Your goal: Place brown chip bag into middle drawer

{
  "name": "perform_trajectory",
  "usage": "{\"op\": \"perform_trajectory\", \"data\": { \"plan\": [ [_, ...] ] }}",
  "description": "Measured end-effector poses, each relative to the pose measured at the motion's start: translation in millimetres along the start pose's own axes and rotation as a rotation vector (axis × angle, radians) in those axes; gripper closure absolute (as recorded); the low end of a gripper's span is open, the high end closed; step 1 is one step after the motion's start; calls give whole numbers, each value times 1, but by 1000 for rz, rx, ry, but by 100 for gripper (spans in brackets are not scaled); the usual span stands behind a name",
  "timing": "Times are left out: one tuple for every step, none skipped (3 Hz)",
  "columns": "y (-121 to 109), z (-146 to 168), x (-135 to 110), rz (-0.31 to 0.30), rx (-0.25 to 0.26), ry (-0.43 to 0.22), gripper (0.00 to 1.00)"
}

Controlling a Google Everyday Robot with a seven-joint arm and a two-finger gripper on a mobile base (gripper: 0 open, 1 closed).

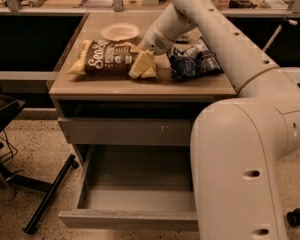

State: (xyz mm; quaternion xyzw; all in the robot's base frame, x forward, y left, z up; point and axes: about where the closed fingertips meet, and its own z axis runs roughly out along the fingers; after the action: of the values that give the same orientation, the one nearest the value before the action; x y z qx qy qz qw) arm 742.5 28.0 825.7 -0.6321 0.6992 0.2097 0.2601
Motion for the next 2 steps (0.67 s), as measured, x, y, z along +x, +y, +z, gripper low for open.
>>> {"op": "perform_trajectory", "data": {
  "plan": [
    [0, 0, 0, 1, 0, 0, 66],
    [17, -24, 4, 27, 24, 15, 89]
  ]
}}
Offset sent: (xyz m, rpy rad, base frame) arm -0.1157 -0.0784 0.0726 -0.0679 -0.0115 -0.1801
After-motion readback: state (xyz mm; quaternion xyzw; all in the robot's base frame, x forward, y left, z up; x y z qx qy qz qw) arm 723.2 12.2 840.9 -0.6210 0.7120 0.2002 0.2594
